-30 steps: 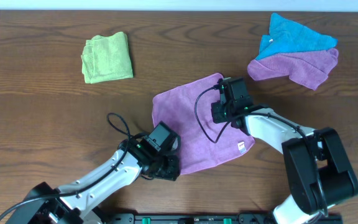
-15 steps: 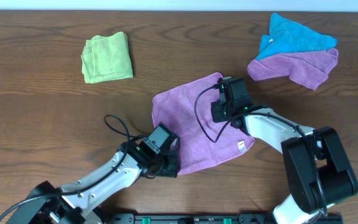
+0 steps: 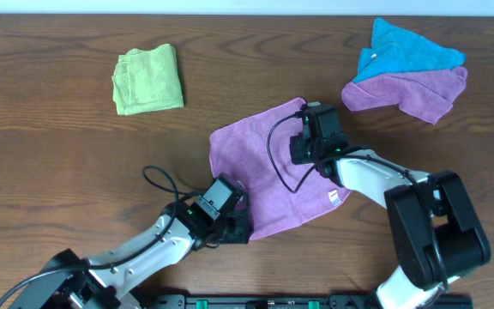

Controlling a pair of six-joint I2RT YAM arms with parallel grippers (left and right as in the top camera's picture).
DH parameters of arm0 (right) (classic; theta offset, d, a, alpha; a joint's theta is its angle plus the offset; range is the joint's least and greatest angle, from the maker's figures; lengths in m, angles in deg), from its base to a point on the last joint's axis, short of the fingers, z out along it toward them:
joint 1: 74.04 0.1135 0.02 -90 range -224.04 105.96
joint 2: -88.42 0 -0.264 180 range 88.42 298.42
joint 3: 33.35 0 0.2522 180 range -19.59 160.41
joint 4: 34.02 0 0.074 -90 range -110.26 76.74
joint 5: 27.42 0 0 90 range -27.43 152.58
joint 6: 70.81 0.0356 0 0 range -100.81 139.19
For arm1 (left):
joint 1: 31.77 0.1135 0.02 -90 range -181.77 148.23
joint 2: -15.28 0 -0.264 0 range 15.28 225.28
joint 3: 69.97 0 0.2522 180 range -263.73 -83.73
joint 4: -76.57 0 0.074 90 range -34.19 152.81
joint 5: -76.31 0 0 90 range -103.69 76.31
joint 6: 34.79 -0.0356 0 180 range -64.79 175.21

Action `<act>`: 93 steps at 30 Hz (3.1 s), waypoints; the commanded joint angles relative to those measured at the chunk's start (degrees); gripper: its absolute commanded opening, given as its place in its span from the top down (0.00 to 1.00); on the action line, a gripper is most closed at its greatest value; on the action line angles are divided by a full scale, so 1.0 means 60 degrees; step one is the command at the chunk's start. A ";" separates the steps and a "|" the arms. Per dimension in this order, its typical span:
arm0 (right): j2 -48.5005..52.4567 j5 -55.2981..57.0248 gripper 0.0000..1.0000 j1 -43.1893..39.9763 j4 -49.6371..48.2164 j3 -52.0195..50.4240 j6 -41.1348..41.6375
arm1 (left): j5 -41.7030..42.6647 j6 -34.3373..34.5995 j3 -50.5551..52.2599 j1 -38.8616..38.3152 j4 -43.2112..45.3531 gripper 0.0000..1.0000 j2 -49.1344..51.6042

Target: Fold the cloth

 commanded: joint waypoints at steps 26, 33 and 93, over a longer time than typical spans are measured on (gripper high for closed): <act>0.0415 0.0470 0.98 0.0062 0.0149 -0.0106 0.0353 | -0.0659 0.1242 0.0113 -0.1246 0.0131 0.94 0.0080; 0.1140 0.0470 0.98 0.0069 -0.0510 -0.0106 0.0357 | 0.0816 0.1249 0.0109 -0.1246 0.0885 0.94 0.0076; 0.1512 0.1115 0.98 -0.0164 -0.2572 -0.0106 0.0324 | 0.0860 0.3348 0.0109 -0.2565 0.6382 0.94 0.2557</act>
